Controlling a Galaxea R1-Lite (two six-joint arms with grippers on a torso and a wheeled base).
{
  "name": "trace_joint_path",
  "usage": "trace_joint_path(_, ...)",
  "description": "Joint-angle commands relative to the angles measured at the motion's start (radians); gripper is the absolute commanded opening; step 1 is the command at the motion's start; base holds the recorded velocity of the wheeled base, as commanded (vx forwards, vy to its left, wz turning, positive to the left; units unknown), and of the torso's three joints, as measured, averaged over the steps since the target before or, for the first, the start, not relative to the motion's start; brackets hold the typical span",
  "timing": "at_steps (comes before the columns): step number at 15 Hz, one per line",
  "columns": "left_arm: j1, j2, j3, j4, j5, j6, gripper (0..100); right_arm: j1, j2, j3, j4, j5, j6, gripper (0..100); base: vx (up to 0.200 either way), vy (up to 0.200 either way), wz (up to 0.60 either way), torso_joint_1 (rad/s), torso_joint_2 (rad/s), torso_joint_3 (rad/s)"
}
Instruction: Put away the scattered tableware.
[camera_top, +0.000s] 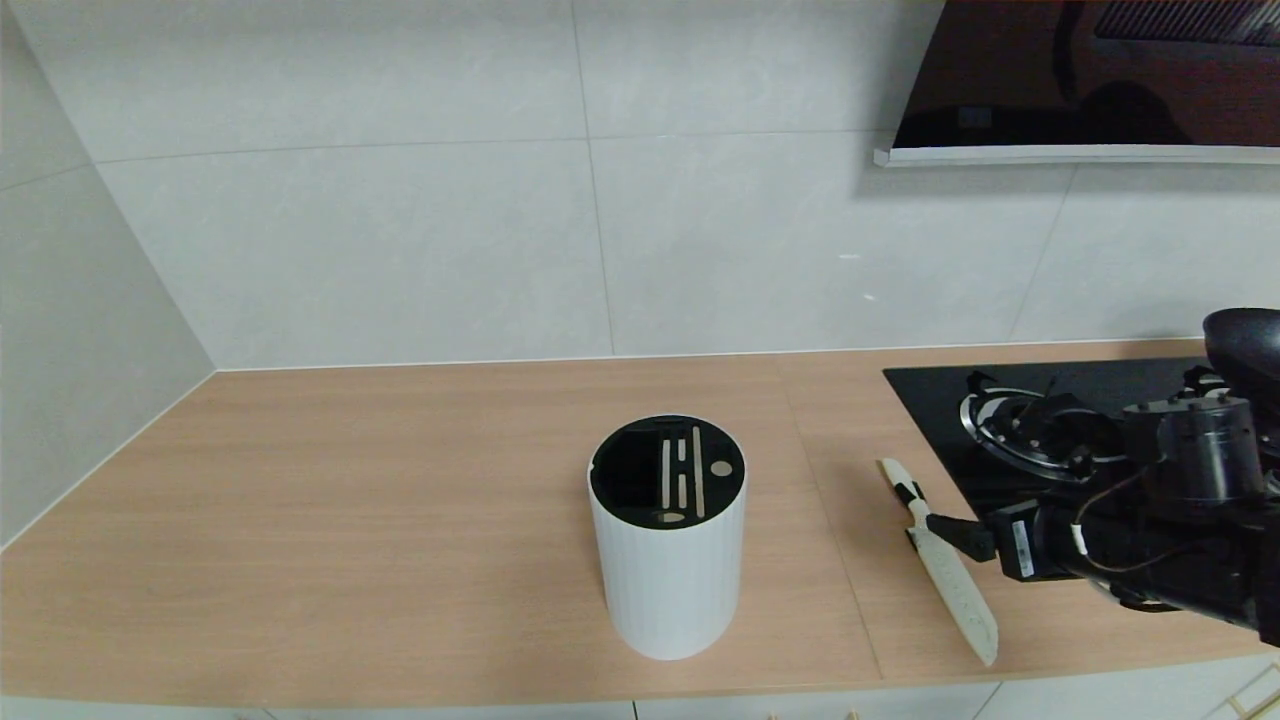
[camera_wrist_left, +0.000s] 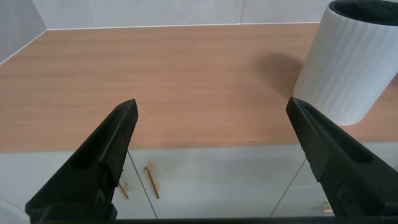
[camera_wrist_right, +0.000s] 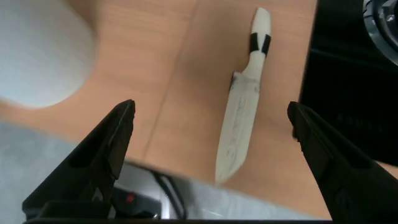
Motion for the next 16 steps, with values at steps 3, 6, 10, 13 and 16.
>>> trace_joint_path(3,0.0,0.0,0.0,0.0,0.001,-0.001,100,0.001,0.236,-0.01,-0.172,-0.071,0.005,100,0.0,0.0,0.0,0.0,0.0,0.0)
trace_joint_path(6,0.0,0.0,0.0,0.0,0.001,-0.001,100,-0.005,0.334,-0.028,-0.24,-0.11,0.012,100,0.0,0.0,0.0,0.0,0.0,0.0)
trace_joint_path(10,0.0,0.0,0.0,0.0,0.001,-0.001,100,-0.007,0.469,-0.041,-0.387,-0.166,0.038,100,0.0,0.0,0.0,0.0,0.0,0.0)
trace_joint_path(13,0.0,0.0,0.0,0.0,0.001,0.0,100,-0.008,0.504,-0.054,-0.404,-0.17,0.065,100,0.0,0.0,0.0,0.0,0.0,0.0)
trace_joint_path(16,0.0,0.0,0.0,0.0,0.001,-0.001,100,-0.016,0.53,-0.062,-0.404,-0.173,0.068,100,0.0,0.0,0.0,0.0,0.0,0.0)
